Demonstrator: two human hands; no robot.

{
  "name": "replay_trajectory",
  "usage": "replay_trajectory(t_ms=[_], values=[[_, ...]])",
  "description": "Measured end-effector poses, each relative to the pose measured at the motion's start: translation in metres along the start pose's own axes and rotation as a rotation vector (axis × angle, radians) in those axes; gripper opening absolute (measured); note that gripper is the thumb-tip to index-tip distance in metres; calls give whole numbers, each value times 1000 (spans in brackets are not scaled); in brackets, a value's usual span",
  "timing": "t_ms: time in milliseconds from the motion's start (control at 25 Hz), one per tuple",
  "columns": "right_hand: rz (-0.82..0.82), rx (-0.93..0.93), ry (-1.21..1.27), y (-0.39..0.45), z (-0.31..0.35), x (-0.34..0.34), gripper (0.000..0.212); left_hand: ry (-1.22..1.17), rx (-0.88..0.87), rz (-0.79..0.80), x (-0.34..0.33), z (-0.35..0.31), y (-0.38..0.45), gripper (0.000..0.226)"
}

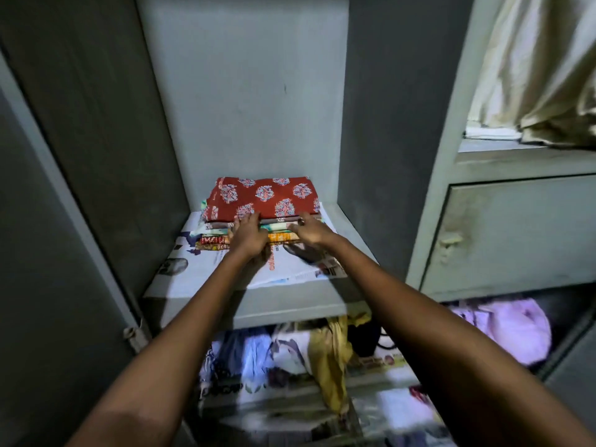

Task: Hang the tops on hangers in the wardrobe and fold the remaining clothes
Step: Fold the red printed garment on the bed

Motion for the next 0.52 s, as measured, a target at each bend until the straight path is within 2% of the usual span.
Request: replay_trajectory(t_ms=[80,120,280,440,520], values=[[45,19,276,-40,-3,-5,40,-374,-72,-55,-11,-27,-31,47],[58,40,343,-59,-7,-8,37,-484,-93,-43,-19,-40,-49,45],[-8,33,400,-124,-41,-12,40,-679,-143,-2,-57,-68,-111,33],[-128,35,492,-232,-74,-10,34,-924,-142,17,-100,-93,-195,12],[-183,3,524,-287,-103,-7,38,-953,-155,69,-125,-114,-244,17]])
Point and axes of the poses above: each hand's wrist, its own y-axis towards the middle knuckle, its own x-axis out of the back of the hand, z = x × y, the point moved 4 cm from there along y, towards the middle knuckle, and after that the axes turned 12 degrees about z, right-handed, at the moved point
